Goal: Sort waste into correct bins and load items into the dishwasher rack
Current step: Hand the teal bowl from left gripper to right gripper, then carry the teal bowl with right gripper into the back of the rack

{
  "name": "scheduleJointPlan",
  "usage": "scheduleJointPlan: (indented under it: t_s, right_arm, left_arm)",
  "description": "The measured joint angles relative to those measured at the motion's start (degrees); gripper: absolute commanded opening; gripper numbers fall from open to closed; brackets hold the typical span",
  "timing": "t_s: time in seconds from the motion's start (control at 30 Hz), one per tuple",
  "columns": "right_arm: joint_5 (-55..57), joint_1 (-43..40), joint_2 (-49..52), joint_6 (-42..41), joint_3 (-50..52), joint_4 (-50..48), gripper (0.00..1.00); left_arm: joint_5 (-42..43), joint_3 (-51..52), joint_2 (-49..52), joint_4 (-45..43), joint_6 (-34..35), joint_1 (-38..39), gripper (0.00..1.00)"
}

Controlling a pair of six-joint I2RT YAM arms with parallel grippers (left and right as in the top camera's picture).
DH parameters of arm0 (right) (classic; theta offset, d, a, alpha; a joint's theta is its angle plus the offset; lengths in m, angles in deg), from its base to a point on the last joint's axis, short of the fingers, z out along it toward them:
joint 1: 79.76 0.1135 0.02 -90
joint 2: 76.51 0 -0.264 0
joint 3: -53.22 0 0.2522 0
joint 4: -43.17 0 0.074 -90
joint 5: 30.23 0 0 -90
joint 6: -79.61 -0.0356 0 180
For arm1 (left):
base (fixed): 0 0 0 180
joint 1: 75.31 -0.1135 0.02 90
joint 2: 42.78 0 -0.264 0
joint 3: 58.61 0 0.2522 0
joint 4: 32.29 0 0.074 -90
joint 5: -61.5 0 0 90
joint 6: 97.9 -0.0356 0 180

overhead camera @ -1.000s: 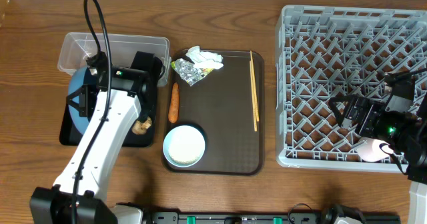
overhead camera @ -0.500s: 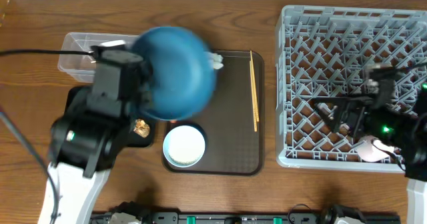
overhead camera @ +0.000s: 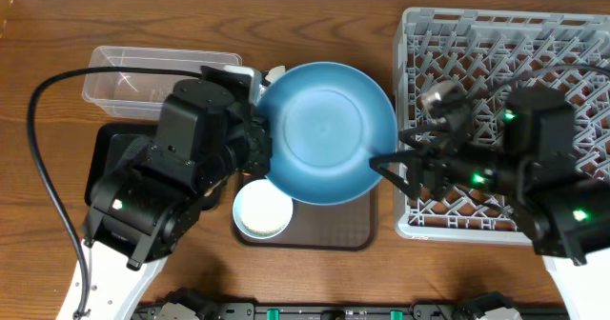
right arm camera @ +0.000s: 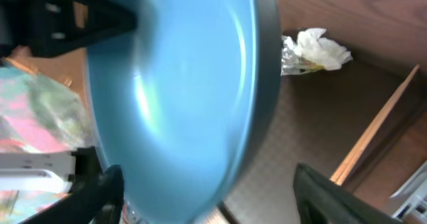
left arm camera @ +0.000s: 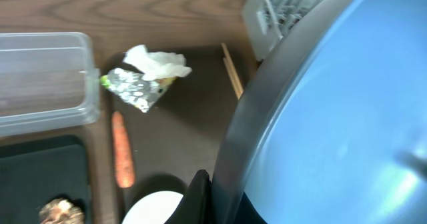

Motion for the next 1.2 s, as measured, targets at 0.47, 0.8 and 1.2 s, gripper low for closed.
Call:
scheduleJointPlan:
  t_s: [0.47,0.8,1.2]
  right_arm:
    - [12.44,5.55,5.38,-5.07,0.02,-6.86,0.01]
    - [43.3,-1.79,0.37,-6.36,0.02,-1.75,0.01]
    - [88.5,-15.67,5.22,-6.16,0.04,-11.63,0.01]
  left_arm:
    - [0.66,0.0,-0.26,-1.4,-0.59,2.82,0.98]
    - [0.85,0.0,-0.44,-1.44,-0.44,2.86,0.98]
    - [0.85,0.0,-0.61,-0.72,-0.42,2.86,0.98]
